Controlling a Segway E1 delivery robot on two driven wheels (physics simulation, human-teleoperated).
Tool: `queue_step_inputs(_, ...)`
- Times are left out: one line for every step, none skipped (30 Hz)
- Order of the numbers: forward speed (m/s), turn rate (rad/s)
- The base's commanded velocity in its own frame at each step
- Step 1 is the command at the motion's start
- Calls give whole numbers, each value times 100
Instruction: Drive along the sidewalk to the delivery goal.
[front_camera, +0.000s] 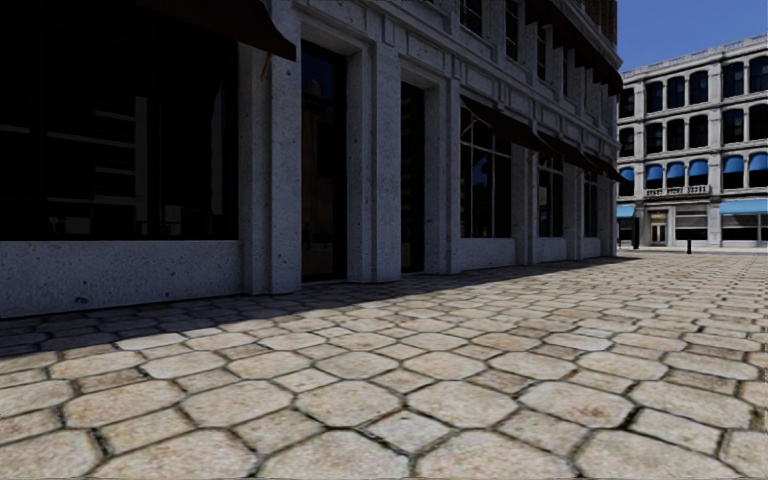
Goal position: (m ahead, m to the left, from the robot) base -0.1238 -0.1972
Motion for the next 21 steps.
queue_step_inputs(0,0)
queue_step_inputs(0,0)
queue_step_inputs(0,0)
queue_step_inputs(0,0)
queue_step_inputs(0,0)
queue_step_inputs(0,0)
queue_step_inputs(0,0)
queue_step_inputs(0,0)
queue_step_inputs(0,0)
queue_step_inputs(0,0)
queue_step_inputs(0,0)
queue_step_inputs(0,0)
queue_step_inputs(0,0)
queue_step_inputs(0,0)
queue_step_inputs(0,0)
queue_step_inputs(0,0)
queue_step_inputs(0,0)
queue_step_inputs(0,0)
queue_step_inputs(0,0)
queue_step_inputs(0,0)
queue_step_inputs(0,0)
